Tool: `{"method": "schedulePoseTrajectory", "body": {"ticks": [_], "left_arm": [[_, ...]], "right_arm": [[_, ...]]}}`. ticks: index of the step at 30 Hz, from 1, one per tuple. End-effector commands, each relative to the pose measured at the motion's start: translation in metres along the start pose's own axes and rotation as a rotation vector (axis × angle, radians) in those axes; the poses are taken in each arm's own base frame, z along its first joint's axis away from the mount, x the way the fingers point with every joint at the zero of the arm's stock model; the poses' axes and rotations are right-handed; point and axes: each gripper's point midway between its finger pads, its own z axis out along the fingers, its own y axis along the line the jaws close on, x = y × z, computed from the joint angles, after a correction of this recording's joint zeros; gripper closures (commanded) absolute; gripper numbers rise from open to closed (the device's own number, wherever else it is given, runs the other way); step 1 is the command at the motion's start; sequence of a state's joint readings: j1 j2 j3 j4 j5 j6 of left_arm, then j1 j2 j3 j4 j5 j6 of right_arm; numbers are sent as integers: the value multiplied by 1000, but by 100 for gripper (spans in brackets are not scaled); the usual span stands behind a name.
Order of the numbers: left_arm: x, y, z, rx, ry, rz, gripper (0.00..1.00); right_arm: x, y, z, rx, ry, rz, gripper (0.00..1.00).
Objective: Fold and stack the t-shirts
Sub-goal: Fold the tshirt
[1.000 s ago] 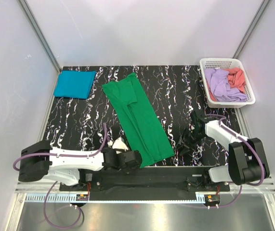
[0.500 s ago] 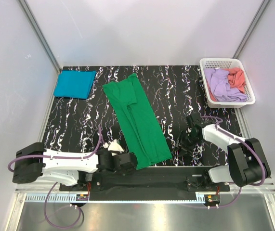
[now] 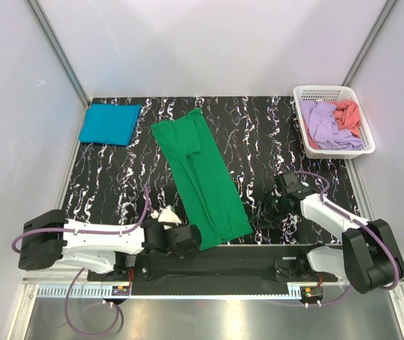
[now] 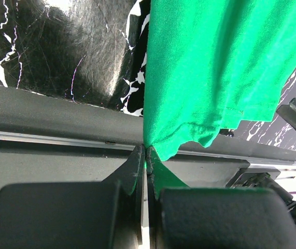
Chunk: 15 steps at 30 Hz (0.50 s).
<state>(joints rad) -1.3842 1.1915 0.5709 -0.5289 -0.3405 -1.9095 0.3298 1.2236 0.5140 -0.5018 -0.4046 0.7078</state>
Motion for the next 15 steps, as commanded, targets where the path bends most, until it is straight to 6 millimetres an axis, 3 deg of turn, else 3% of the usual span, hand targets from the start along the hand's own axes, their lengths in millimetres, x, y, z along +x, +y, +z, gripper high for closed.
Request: {"method": "schedulePoseTrajectory", "body": {"ticks": [1,15], "left_arm": [[1,-1,-2,18,6,-8,100],[-1,-4,-4,48,5,-21,100]], "right_arm": [[-1,9,4,-43,-10,-20,52],[11,2,12,44,32,-55,56]]}}
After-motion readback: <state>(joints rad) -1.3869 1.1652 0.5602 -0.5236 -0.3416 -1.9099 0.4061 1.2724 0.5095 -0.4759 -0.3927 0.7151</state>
